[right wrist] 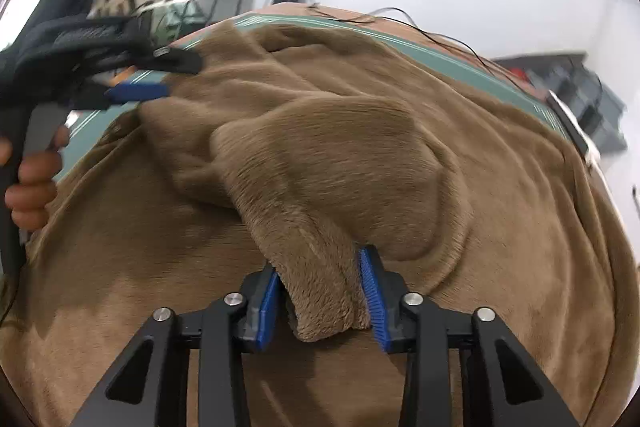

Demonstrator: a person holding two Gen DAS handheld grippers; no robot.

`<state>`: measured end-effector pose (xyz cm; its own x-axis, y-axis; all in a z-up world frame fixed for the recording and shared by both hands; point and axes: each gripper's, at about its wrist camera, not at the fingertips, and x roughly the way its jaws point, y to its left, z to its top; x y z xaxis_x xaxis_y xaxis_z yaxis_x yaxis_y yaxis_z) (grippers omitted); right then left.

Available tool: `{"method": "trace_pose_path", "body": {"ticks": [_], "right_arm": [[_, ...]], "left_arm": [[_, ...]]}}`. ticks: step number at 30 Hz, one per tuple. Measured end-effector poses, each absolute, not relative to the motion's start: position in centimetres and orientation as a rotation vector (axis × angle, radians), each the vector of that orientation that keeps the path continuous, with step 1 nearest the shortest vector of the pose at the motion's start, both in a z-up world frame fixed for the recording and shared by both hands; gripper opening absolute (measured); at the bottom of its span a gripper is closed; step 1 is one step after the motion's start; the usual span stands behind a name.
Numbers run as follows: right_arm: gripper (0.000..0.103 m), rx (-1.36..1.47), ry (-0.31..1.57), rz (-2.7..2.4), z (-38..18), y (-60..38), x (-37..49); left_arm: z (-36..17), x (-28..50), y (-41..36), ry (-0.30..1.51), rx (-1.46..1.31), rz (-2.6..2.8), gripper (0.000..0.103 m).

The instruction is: Fold clothes

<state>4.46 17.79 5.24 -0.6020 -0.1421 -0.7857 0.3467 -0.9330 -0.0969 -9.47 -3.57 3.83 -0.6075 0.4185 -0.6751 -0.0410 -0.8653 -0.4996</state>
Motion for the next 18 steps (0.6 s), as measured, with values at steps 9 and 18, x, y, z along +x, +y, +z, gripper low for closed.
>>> {"method": "trace_pose_path", "body": {"ticks": [9,18], "right_arm": [[0.032,1.076,0.015,-2.954,9.8,29.3,6.8],[0.078,1.118,-0.254,-2.902,9.5,35.1,7.7]], "left_arm": [[3.4,-9.5,-3.3,-0.608,-1.239,2.543,0.078],[3.5,-9.8,-3.5,-0.620,-1.250,2.544,0.078]]}}
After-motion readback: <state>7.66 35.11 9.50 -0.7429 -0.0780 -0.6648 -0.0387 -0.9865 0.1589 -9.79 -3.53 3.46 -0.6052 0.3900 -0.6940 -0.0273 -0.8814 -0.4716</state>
